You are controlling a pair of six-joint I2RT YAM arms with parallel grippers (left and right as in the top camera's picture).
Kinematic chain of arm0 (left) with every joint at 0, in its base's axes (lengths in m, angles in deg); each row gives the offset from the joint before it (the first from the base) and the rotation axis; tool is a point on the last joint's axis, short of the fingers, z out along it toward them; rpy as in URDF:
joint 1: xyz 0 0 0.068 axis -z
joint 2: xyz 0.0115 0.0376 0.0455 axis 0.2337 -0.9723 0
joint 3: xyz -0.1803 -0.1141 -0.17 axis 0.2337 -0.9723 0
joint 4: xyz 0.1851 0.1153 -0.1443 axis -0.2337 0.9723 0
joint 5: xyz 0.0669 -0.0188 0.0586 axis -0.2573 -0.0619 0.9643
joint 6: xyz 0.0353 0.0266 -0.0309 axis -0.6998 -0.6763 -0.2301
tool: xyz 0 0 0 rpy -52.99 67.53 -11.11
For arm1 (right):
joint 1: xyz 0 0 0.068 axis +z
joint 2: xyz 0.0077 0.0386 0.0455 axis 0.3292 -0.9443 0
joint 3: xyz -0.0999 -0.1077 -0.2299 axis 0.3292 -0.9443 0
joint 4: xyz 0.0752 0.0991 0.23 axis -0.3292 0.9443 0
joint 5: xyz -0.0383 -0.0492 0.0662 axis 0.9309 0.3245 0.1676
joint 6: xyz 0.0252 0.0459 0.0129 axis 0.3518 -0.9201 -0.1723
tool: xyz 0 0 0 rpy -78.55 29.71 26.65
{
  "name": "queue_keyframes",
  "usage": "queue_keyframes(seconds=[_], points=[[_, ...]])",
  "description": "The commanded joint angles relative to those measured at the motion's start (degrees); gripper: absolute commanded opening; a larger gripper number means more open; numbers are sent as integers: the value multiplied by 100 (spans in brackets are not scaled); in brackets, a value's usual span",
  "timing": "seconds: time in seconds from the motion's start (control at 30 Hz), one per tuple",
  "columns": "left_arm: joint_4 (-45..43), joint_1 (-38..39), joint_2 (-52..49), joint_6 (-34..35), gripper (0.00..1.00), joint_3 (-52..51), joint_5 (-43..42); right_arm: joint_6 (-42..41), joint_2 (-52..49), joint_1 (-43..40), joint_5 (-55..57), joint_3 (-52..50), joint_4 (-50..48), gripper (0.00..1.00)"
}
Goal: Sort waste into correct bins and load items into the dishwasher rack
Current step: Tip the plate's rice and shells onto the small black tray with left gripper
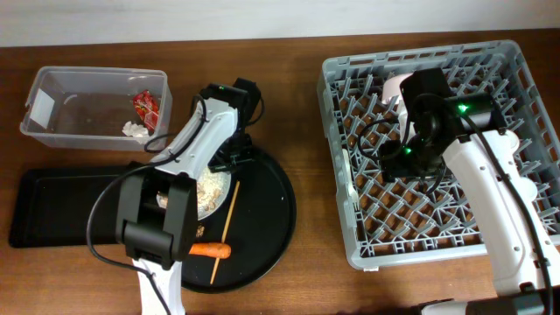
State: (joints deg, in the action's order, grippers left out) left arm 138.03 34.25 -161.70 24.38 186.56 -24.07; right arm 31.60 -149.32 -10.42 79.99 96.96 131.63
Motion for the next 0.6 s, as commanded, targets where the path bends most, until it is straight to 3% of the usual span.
queue_keyframes(seconds=[0.0,0.4,0.57], points=[[345,-9,-50,-70,0,476,57,68,28,-20,68,74,0,67],[1440,-11,-37,70,0,1189,743,68,28,-20,68,74,4,67],[1495,-76,295,107,0,1207,841,68,28,-20,68,74,7,67]])
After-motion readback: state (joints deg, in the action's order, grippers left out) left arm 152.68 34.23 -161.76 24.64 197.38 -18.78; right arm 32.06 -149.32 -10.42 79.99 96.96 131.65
